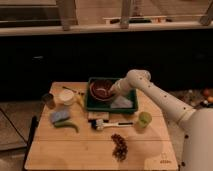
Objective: Stack bowls into tray
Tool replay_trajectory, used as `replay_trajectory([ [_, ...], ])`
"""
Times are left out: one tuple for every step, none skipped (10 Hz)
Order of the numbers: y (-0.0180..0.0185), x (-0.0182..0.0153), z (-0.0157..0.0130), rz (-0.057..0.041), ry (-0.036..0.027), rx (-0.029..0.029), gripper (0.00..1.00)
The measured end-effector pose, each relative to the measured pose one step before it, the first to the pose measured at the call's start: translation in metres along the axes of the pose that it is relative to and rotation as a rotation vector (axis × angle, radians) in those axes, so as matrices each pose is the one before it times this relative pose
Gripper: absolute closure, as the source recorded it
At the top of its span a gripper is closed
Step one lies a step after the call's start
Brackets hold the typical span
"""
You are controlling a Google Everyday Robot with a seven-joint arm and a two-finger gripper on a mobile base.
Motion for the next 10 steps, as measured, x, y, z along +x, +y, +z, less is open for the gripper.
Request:
replay_trajectory([
  [0.00128, 0.00070, 0.00044, 0.00117, -0.00026, -0.00076, 0.89],
  [0.00017, -0.00104, 0.00066, -0.00131, -0.00631, -0.00117, 0.82],
  [-0.00083, -0.00192, 0.00225, -0.00197, -0.01017, -0.00111, 0.71],
  [0.00019, -0.00115, 0.00127, -0.00049, -0.00647, -0.00164, 0.63],
  [0.00101, -0.00080, 0.00055, 0.00075, -0.00551, 0.00001, 0.55],
  [0.00246, -0.00092, 0.00093, 0.00344, -0.00634, 0.00089, 0.42],
  [0.00100, -0.00123, 0.00143, 0.00140, -0.00600, 0.00122, 0.30],
  [-0.00077, -0.00140, 0.00135, -0.00078, -0.00432, 0.00219, 0.22],
  [0.00036, -0.00098, 0.00085, -0.00027, -0.00198, -0.00038, 0.20],
  [0.00111, -0.00024, -0.00075, 0.00271, 0.00082, -0.00084, 0.20],
])
